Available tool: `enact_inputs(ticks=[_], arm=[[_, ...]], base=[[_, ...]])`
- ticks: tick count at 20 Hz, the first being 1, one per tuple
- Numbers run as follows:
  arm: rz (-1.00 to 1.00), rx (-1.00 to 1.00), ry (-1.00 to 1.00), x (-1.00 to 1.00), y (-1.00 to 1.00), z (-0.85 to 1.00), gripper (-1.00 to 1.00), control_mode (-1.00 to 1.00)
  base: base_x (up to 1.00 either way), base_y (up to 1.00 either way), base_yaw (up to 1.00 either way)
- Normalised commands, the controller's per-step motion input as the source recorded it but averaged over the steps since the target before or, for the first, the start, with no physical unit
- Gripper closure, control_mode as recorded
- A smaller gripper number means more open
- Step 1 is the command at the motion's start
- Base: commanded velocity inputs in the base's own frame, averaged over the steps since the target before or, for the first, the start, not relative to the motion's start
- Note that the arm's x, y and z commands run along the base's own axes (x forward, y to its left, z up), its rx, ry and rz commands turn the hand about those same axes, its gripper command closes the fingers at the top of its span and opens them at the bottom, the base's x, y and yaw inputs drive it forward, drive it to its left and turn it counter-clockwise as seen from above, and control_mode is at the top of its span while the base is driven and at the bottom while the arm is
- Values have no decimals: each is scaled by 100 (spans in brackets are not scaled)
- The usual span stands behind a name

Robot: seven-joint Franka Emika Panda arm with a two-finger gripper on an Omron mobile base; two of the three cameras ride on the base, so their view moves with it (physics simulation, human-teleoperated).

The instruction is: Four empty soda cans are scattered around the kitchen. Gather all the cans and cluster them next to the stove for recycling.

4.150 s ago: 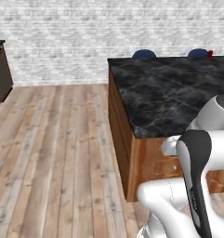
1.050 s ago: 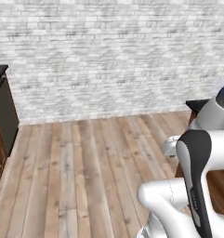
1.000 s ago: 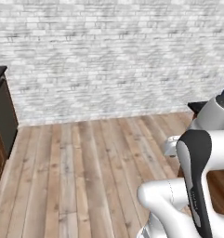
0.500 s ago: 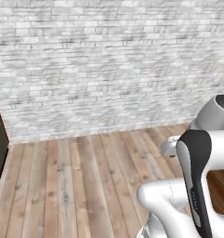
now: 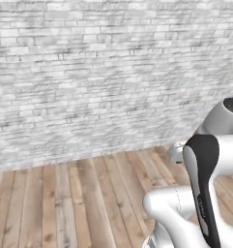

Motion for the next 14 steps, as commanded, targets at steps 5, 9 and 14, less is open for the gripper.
enact_inputs(ticks=[5,9,14], arm=[[0,0,0,0,0,0,-100,100],[0,0,0,0,0,0,-100,100],[0,0,0,0,0,0,-100,100]], base=[[61,0,-27],[51,0,-35],[45,0,-43]])
